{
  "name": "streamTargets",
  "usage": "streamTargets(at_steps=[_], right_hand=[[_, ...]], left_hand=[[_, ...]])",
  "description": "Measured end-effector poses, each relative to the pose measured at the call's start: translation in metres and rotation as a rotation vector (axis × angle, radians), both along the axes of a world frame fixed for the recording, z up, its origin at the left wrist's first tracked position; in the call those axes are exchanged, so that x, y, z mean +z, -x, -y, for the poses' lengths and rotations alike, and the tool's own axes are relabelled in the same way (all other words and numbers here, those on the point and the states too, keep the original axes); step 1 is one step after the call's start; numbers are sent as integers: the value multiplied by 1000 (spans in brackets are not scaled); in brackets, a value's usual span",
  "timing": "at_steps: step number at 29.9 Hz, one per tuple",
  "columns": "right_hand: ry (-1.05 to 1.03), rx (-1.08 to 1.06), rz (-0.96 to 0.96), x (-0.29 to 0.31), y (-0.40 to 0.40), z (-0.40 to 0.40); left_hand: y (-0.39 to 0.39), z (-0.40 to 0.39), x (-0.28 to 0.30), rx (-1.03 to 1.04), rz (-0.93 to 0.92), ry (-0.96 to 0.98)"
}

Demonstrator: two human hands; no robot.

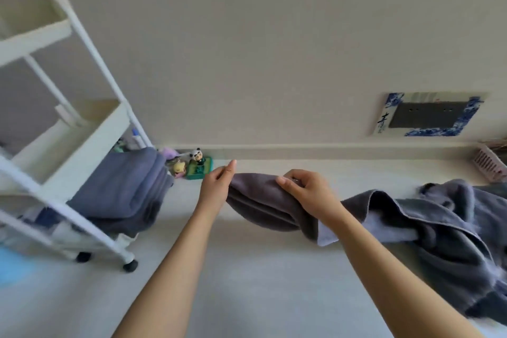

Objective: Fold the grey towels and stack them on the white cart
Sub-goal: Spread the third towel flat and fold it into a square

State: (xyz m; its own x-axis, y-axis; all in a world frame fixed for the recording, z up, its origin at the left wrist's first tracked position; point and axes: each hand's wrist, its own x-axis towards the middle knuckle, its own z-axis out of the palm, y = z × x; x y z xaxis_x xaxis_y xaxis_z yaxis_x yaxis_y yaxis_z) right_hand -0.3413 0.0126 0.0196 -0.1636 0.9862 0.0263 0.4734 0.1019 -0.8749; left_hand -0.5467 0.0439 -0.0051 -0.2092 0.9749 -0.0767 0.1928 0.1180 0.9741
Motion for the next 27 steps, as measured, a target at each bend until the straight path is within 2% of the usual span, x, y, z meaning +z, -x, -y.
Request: streamTargets(at_steps=[3,7,11,13,15,19,21,25,27], right_hand=[[24,34,0,-14,42,-3],[57,77,18,-31,96,-17],[37,59,52,-39,131,-45],[35,39,77,-41,140,-62],[27,15,117,-46,152,-81],[49,13,183,-51,165,-109],[110,118,330,-54,162,-119],[390,410,744,-54,150,-135],[435,459,865,-51,146,-139]], left_hand=[[36,14,-9,83,-11,117],[91,33,-18,164,-137,326],[132,50,-31,-1,113,440],[140,55,-40,-192,120,520],[146,60,-49,-283,123,550],[154,60,-62,-221,278,533],[154,58,-65,-174,210,465],[160,54,-74,-22,-63,370],[160,52,-79,15,-209,365]])
